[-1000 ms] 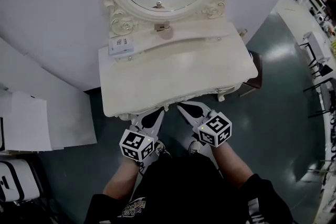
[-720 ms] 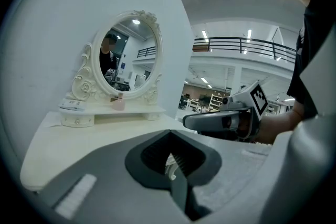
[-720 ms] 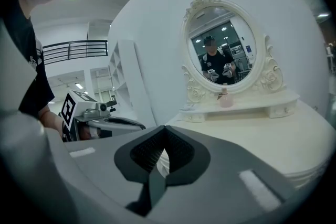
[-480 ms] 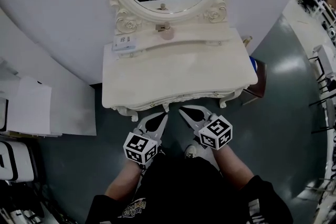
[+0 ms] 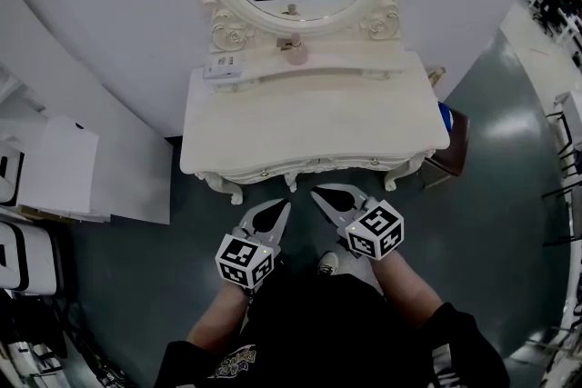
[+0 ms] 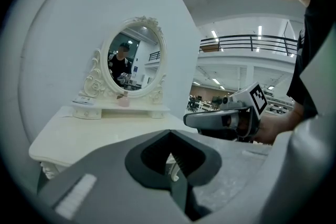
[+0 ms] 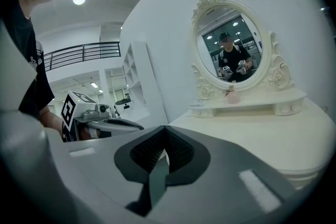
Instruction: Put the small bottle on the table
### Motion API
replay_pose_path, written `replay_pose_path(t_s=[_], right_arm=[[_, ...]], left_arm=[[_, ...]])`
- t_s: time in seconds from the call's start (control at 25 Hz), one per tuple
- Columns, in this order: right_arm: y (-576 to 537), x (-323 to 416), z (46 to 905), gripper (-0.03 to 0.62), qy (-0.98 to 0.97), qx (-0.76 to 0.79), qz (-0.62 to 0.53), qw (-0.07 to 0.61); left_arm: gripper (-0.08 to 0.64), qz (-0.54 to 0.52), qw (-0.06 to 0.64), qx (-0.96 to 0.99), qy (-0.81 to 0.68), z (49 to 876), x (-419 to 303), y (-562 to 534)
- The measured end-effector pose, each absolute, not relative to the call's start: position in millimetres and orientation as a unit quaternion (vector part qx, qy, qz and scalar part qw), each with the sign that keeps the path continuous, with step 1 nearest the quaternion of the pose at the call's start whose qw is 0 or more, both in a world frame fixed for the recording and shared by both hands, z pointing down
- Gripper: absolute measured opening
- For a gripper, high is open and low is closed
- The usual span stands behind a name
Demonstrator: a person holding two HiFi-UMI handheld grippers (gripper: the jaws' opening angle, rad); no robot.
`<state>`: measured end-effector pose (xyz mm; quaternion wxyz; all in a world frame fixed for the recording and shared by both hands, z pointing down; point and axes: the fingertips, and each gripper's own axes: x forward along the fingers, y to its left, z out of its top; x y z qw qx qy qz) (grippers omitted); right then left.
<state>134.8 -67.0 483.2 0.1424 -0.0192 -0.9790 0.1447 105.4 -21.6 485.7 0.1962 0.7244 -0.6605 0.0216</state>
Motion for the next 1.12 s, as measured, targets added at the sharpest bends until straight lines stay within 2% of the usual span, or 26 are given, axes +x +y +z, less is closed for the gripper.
replay_pose_path(t_s=[0.52, 1.12], right_arm=[[-63, 162, 481, 0.026, -0.979, 0.004, 0.145, 0.14], [-51, 129, 488, 0.026, -0.976, 0.027, 0.157, 0.145]], left_arm=[[0.0, 0.022, 0.194, 0.743, -0.64, 484, 131, -23], [0.0, 0.023, 0.207, 0.753, -0.624, 490, 95, -10]])
